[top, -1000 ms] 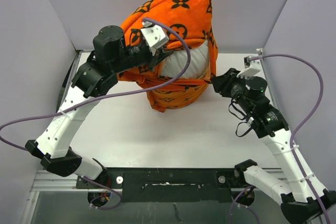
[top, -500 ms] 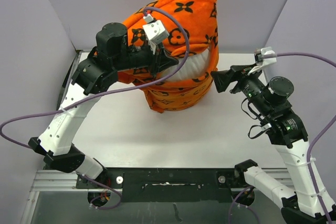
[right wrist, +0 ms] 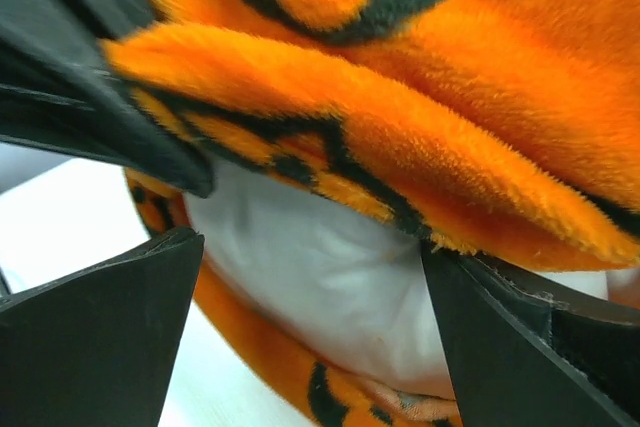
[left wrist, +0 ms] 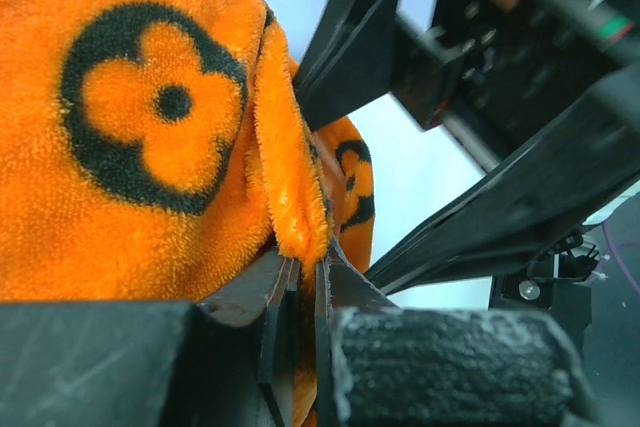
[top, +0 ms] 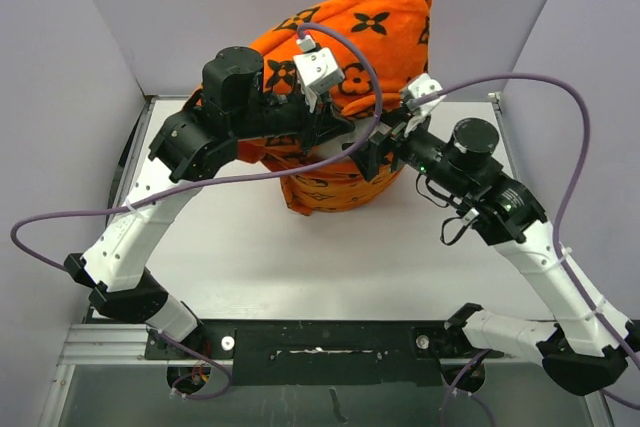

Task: Remove the pillowcase from the pillow
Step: Remove the pillow from the pillowcase.

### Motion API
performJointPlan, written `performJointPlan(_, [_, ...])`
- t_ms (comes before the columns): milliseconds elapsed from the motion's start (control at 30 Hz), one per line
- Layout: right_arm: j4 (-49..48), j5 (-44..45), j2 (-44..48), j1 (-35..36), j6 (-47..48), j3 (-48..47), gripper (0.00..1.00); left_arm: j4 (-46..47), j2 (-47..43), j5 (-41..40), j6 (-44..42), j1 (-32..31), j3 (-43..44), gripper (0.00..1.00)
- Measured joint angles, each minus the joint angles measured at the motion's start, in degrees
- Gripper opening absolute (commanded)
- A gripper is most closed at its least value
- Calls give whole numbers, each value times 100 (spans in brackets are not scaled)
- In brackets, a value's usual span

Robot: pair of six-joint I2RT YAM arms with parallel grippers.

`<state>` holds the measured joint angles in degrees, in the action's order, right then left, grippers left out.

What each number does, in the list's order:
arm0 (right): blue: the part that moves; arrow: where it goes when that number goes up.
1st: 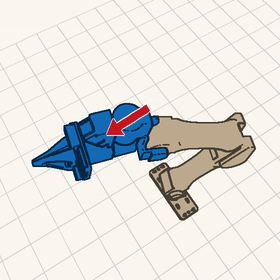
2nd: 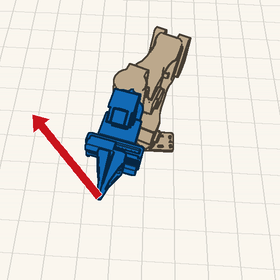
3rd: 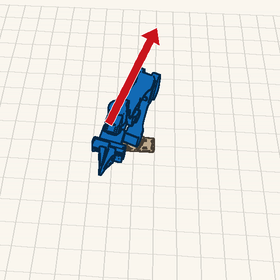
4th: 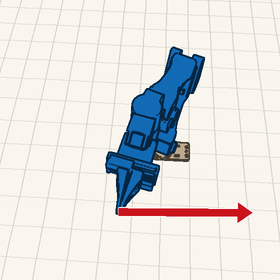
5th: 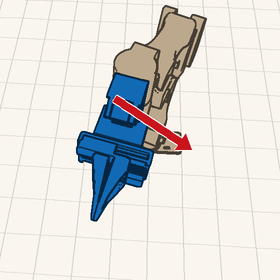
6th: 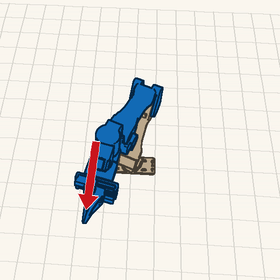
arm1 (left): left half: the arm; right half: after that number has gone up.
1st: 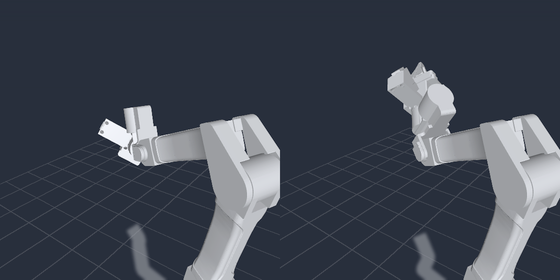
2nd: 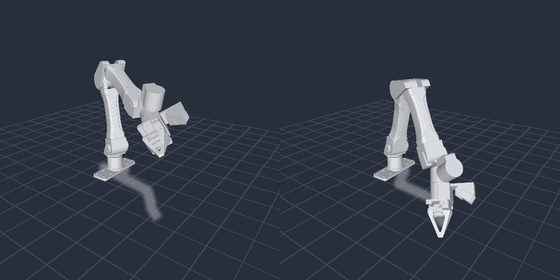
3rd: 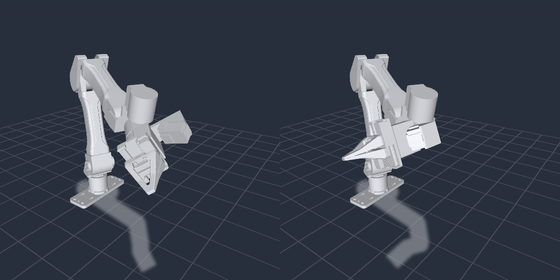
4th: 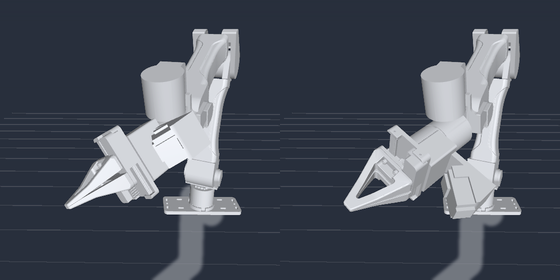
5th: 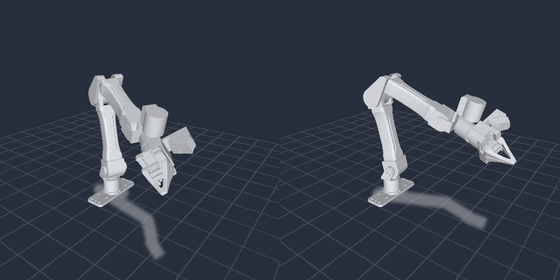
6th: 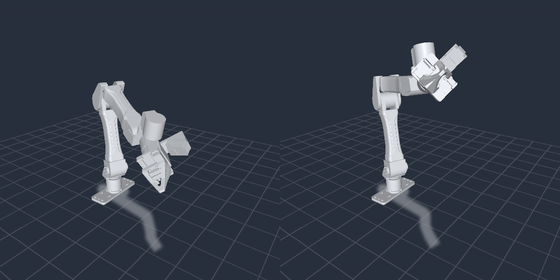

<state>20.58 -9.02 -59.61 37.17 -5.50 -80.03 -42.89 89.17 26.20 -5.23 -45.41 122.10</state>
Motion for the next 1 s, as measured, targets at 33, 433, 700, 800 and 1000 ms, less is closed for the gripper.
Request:
performJointPlan(33, [4, 92, -131, 33, 85, 0, 99, -35, 0, -22, -15, 0, 15, 0])
performJointPlan(433, [-750, 1399, -380, 155, 713, 398, 98, -208, 146, -153, -170, 2, 282, 0])
performJointPlan(700, [-1910, 1908, -774, 575, 1276, 619, 45, -531, 271, -160, -275, 74, 610, 0])
performJointPlan(800, [-2251, 2068, -920, 699, 1519, 658, 4, -634, 310, -190, -350, 105, 765, 0])
performJointPlan(1000, [-2715, 2197, -1008, 776, 1600, 828, 0, -756, 313, -162, -570, 114, 844, 0])
